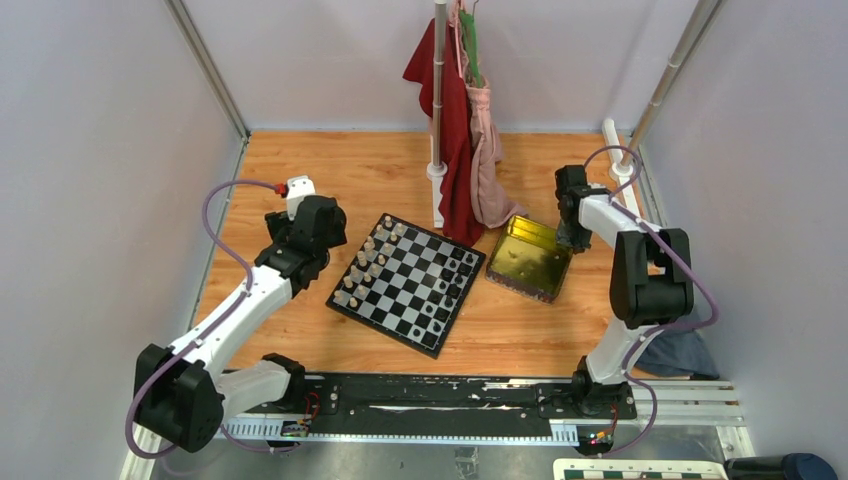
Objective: Set up the chess pieces on the board
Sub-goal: Pick up the storage box at the center of the board.
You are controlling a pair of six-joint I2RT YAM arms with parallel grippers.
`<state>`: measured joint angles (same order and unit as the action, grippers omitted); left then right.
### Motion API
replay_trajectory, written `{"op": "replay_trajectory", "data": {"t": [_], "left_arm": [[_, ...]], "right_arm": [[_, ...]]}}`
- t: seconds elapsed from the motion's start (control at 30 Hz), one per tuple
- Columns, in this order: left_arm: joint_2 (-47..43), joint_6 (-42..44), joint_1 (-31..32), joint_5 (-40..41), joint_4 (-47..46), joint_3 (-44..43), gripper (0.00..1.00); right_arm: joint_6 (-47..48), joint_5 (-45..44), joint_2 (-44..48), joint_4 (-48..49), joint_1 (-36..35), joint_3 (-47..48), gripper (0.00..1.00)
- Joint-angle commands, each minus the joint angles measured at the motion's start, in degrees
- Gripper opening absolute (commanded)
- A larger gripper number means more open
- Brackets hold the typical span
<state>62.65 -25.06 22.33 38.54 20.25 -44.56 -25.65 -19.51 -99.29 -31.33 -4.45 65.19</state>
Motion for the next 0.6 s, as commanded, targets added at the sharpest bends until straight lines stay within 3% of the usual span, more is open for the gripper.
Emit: {"op": "replay_trajectory", "data": {"t": [0.0, 0.17, 0.57], "left_arm": [[1.5, 0.7, 0.4, 0.3, -1.9, 0.2, 1.00], [2.2, 1.1, 0.4, 0.9, -1.8, 0.1, 1.00], [1.5, 1.3, 0.4, 2.4, -0.8, -0.2, 1.00]], "right_arm": [[-1.8, -0.2, -2.8, 0.2, 1.4, 2.2, 0.20], [-2.0, -0.9, -3.6, 0.7, 1.6, 2.6, 0.00], [-1.7, -3.8, -3.1, 2.9, 2.5, 4.2, 0.00]]}}
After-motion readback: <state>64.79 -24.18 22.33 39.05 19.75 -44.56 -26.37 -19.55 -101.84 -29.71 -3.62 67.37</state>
